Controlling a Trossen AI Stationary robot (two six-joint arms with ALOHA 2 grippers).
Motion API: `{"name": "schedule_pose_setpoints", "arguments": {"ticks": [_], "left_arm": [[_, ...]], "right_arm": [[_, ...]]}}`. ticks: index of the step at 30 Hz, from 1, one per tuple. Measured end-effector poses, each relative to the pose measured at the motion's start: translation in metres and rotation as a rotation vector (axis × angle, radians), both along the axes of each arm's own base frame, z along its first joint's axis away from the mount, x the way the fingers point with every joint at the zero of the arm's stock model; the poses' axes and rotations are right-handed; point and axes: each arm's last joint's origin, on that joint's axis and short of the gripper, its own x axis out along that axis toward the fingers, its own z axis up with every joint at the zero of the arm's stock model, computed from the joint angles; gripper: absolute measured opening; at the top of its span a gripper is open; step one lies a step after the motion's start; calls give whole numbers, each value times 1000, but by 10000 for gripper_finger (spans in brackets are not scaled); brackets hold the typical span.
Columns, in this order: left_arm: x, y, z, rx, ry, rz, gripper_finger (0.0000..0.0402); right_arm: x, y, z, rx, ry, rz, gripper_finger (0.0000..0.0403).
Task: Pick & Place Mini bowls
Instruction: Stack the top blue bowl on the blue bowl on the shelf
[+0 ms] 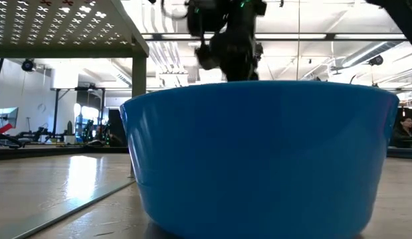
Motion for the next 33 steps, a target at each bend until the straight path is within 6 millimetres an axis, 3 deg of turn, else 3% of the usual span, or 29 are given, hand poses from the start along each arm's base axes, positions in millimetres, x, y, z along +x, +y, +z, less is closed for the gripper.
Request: {"name": "schedule_pose_setpoints", "arguments": {"ticks": [13, 20, 33], "left_arm": [[9, 0, -3, -38, -41, 50, 94], [42, 7, -20, -83, -63, 147, 94], [85, 37, -63, -261, -91, 539, 94]], "right_arm": [[-77, 4, 118, -174, -306, -184, 86], [-106, 10, 151, -203, -434, -145, 76], [-156, 26, 194, -215, -614, -50, 82]]}}
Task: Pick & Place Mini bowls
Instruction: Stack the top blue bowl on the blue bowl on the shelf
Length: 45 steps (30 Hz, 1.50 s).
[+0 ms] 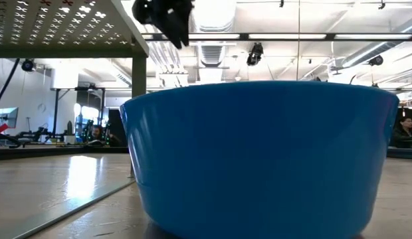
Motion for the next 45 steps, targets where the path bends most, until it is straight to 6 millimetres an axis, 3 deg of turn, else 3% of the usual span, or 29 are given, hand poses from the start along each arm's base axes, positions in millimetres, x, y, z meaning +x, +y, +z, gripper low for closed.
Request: {"name": "schedule_pose_setpoints", "arguments": {"ticks": [13, 26, 34, 45], "left_arm": [[49, 16, -68, -151, 110, 120, 94], [77, 26, -121, -201, 205, 148, 94], [88, 29, -142, -224, 224, 139, 94], [92, 33, -154, -256, 174, 136, 94]], "right_arm": [[-33, 1, 22, -28, -111, 24, 68], [-33, 1, 22, -32, -109, 30, 68], [-33, 1, 22, -45, -107, 43, 68], [-33, 1, 22, -46, -106, 44, 68]]}}
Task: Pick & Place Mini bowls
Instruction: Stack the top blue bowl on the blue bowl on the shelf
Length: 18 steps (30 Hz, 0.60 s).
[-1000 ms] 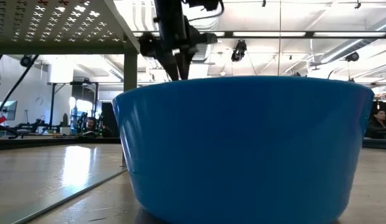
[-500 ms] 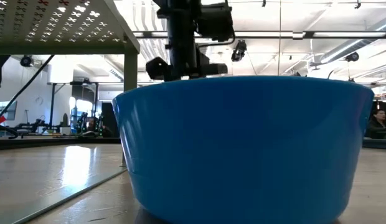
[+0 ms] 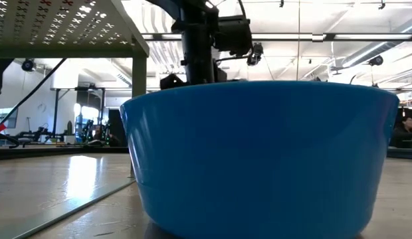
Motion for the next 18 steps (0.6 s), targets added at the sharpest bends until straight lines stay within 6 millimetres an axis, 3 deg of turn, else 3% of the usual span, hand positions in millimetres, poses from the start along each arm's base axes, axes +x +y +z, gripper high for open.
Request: {"name": "schedule_pose_setpoints", "arguments": {"ticks": [8, 18], "left_arm": [[-7, 3, -22, -27, 40, 11, 94], [-4, 2, -31, -62, -18, -29, 94]], "right_arm": [[0, 0, 0, 0, 0, 0, 68], [0, 0, 0, 0, 0, 0, 68]]}}
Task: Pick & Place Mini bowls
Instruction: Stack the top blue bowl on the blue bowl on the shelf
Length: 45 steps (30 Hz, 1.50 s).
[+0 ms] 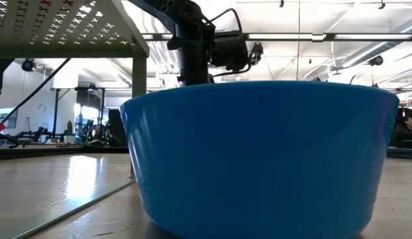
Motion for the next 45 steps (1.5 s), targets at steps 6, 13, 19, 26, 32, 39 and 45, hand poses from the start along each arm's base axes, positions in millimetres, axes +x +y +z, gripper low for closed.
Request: {"name": "schedule_pose_setpoints", "arguments": {"ticks": [6, 13, 19, 26, 32, 39, 45], "left_arm": [[-2, 1, -6, -2, 14, -23, 65], [-2, 1, -3, 0, 4, -56, 7], [-13, -1, 26, 18, -27, -102, 1], [-48, -4, 91, 80, -100, -189, 1], [-93, -14, 141, 89, -126, -199, 0], [-149, -28, 183, 83, -136, -224, 0], [-182, -46, 201, 25, -148, -309, 0]], "right_arm": [[0, 0, 0, 0, 0, 0, 68], [0, 0, 0, 0, 0, 0, 68], [0, 0, 0, 0, -1, -1, 68], [0, 0, 0, 2, -2, -4, 68], [0, 0, 0, 2, -2, -3, 68], [0, 0, 0, 2, -3, -3, 68], [0, 0, 0, 2, -3, -3, 68]]}}
